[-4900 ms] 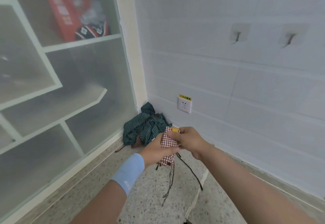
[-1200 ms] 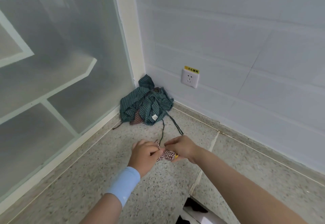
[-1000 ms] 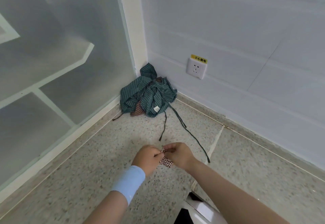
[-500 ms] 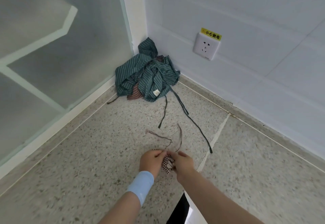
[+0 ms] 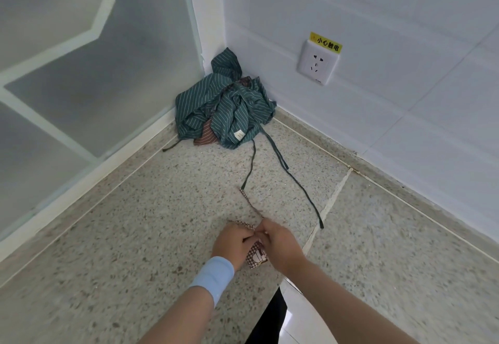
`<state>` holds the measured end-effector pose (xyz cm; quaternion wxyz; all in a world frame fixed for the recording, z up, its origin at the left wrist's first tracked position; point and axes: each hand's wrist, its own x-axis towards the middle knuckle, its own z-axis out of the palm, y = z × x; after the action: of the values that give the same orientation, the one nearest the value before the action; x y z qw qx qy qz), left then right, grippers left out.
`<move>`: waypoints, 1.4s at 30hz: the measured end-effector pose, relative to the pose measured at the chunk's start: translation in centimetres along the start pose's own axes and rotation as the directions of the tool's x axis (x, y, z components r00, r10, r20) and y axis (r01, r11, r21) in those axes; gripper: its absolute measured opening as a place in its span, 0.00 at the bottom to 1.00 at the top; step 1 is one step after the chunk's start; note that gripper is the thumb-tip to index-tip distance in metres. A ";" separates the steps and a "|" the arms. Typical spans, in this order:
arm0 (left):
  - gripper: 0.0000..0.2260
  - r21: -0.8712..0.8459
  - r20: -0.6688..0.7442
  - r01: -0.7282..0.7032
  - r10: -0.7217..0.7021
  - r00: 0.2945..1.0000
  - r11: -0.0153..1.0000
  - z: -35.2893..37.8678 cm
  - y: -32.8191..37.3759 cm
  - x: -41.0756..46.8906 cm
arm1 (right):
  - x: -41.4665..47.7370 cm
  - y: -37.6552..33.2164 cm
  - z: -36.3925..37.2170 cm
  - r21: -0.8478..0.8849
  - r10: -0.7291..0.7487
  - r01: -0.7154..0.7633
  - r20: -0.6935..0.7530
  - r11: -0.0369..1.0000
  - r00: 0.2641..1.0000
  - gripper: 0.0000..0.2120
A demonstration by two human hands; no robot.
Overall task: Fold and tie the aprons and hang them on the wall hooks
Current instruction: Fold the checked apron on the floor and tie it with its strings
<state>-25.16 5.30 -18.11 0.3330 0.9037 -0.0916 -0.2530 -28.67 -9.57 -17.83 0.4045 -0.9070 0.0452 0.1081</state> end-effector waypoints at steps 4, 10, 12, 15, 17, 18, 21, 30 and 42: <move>0.13 0.075 -0.058 -0.057 0.061 0.996 0.996 0.0 -0.8 -0.8 | 0.6 -0.8 -0.9 0.130 0.179 -0.191 0.094 0.973 0.979 0.04; 0.17 0.018 -0.148 -0.040 0.043 0.988 0.999 0.4 -0.8 -1.7 | 0.9 -1.3 -0.6 0.350 0.483 -0.539 0.238 0.766 0.843 0.08; 0.19 0.042 -0.137 -0.093 0.098 0.986 0.995 0.6 -1.1 -1.9 | 1.1 -1.3 -0.9 0.291 0.512 -0.561 0.233 0.775 0.827 0.08; 0.11 0.061 -0.107 -0.120 0.127 0.986 0.991 0.5 -1.4 -1.9 | 1.2 -1.3 -1.3 0.187 0.453 -0.509 0.273 0.840 0.848 0.10; 0.08 -0.057 -0.053 -0.040 0.037 0.998 0.998 0.2 -1.1 -2.0 | 1.0 -1.2 -1.7 0.148 0.398 -0.458 0.313 0.876 0.862 0.14; 0.06 -0.126 -0.004 0.013 -0.014 1.000 0.992 0.0 -1.0 -2.0 | 0.9 -1.1 -1.9 0.127 0.377 -0.436 0.330 0.891 0.866 0.14; 0.10 -0.188 0.131 0.126 -0.102 0.986 0.974 -0.7 -0.9 -1.7 | 0.6 -0.6 -2.7 0.073 0.329 -0.384 0.387 0.920 0.862 0.11; 0.05 -0.129 0.080 0.025 -0.015 0.997 0.991 0.1 0.0 -2.5 | 0.5 -0.3 -2.6 0.249 0.352 -0.462 0.382 0.851 0.854 0.12; 0.04 0.114 -0.018 -0.129 0.132 0.991 0.985 1.5 0.2 -1.8 | -0.4 1.0 -2.3 0.201 0.290 -0.361 0.313 0.910 0.904 0.07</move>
<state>-27.42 4.92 -18.21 0.2988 0.9161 -0.1607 -0.2136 -28.80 -11.96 -16.91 0.4959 -0.8027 0.1538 0.2935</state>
